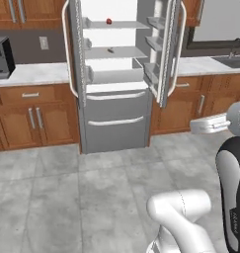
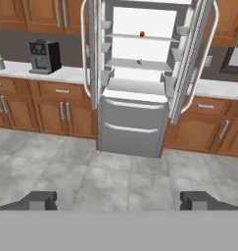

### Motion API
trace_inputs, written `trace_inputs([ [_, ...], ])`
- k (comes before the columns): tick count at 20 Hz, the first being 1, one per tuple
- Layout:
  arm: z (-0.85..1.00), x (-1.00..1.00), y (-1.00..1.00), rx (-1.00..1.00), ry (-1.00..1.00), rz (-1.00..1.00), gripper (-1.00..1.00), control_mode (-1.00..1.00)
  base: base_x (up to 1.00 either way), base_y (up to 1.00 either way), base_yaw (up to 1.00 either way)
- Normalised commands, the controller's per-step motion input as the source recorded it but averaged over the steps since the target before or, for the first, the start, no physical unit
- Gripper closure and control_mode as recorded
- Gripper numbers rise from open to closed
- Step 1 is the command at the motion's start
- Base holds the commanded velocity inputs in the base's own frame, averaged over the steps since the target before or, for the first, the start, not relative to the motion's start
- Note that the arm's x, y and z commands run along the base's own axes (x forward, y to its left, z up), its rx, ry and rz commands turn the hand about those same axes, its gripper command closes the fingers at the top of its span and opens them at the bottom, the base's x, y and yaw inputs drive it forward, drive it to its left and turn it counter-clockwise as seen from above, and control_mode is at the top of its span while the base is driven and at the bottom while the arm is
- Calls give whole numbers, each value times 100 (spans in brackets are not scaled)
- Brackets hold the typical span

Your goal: Transport the fish and onion to the fridge. Place the fish on the rack containing meat and place the onion on the rack containing the vegetable, ensuring meats and vegetables are on different racks.

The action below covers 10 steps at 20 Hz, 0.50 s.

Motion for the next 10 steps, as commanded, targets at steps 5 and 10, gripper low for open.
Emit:
trace_inputs([
  [5,0,0,0,0,0,0,-100,100,-100,43,0],
  [10,0,0,0,0,0,0,-100,100,-100,68,-14],
])
